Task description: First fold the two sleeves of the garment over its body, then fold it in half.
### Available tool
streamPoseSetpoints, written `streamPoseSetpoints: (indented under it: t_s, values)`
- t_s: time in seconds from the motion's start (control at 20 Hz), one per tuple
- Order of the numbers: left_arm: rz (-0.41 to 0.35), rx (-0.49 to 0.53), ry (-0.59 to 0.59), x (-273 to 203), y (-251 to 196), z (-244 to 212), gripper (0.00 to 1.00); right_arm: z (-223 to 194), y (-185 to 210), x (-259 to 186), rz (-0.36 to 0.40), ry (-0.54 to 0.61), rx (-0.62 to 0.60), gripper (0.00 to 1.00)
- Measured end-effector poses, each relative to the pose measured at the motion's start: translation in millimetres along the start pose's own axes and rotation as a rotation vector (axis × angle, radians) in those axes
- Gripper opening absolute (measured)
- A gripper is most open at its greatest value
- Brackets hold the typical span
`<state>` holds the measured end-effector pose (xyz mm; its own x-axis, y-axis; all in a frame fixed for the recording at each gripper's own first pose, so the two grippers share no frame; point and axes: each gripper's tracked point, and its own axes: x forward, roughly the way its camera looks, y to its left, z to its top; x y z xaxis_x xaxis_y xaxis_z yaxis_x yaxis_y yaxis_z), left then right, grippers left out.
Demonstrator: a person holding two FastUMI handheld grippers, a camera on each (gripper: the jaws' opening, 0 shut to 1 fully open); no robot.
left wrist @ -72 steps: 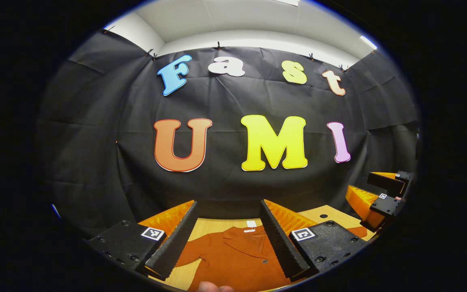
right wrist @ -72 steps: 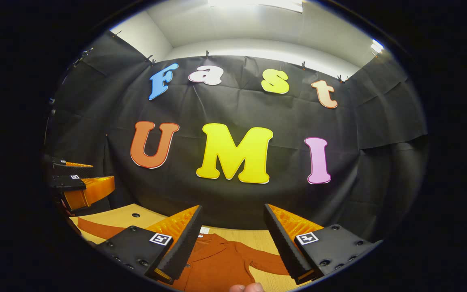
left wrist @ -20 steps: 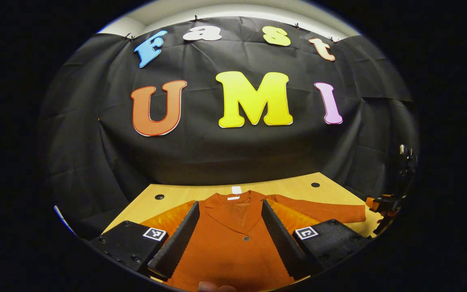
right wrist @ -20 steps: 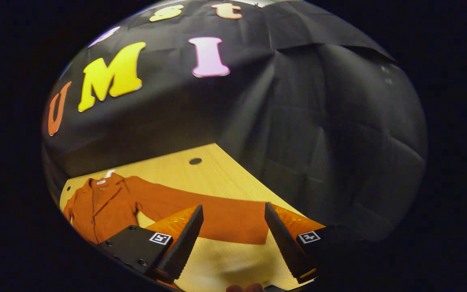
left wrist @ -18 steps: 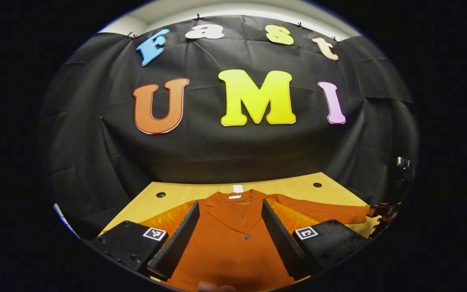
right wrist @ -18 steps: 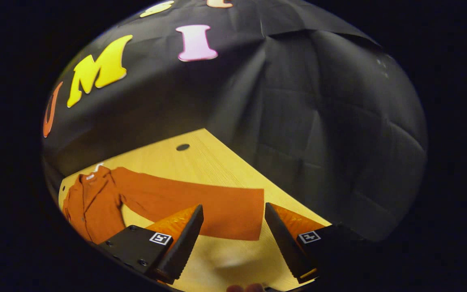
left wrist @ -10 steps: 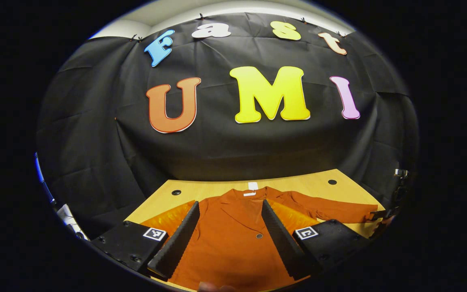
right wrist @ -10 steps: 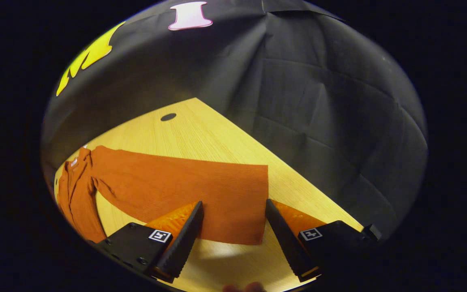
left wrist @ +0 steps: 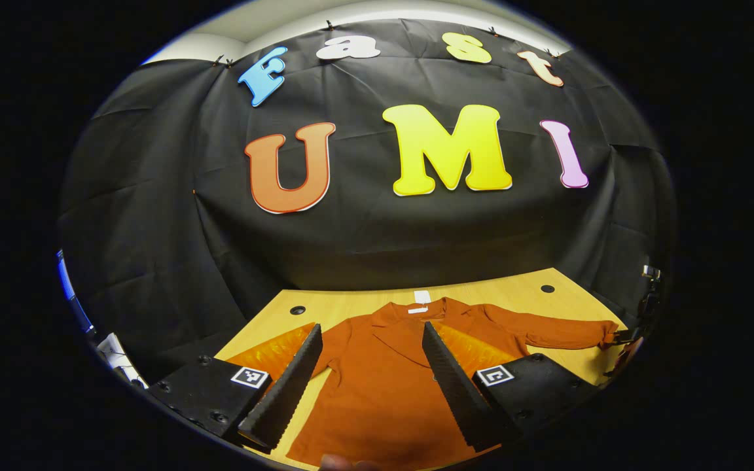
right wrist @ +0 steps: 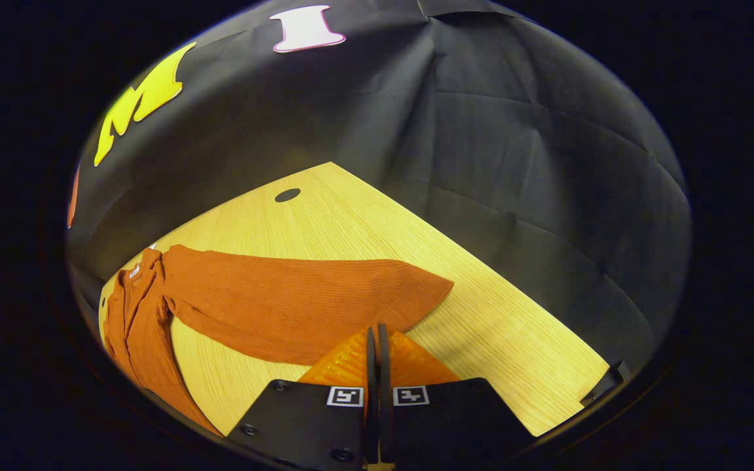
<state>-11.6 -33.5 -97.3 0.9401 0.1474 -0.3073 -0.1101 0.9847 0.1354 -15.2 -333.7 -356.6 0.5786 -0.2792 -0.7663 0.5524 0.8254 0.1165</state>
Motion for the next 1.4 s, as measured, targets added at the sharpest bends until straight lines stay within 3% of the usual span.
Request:
streamPoseSetpoints:
  t_s: [0.25,0.45,0.7,0.9,1.15,1.4]
  values:
    - [0.023,-0.028,0.004,3,32,-6,0.99,39,18,-29,0.012,-0.079,-0.053,0.02]
    - [0.025,-0.047,-0.001,8,55,-15,0.99,97,68,-66,0.076,-0.188,-0.098,0.01]
    - [0.034,-0.095,-0.012,16,92,-29,0.99,164,169,-107,0.179,-0.304,-0.209,0.01]
    - [0.077,-0.118,-0.026,19,136,-41,0.99,194,287,-146,0.299,-0.389,-0.317,0.01]
    - [0.148,-0.168,-0.014,12,202,-66,0.99,172,439,-174,0.445,-0.44,-0.429,0.01]
    - [0.25,-0.209,0.018,-10,268,-89,0.99,84,557,-169,0.548,-0.39,-0.524,0.01]
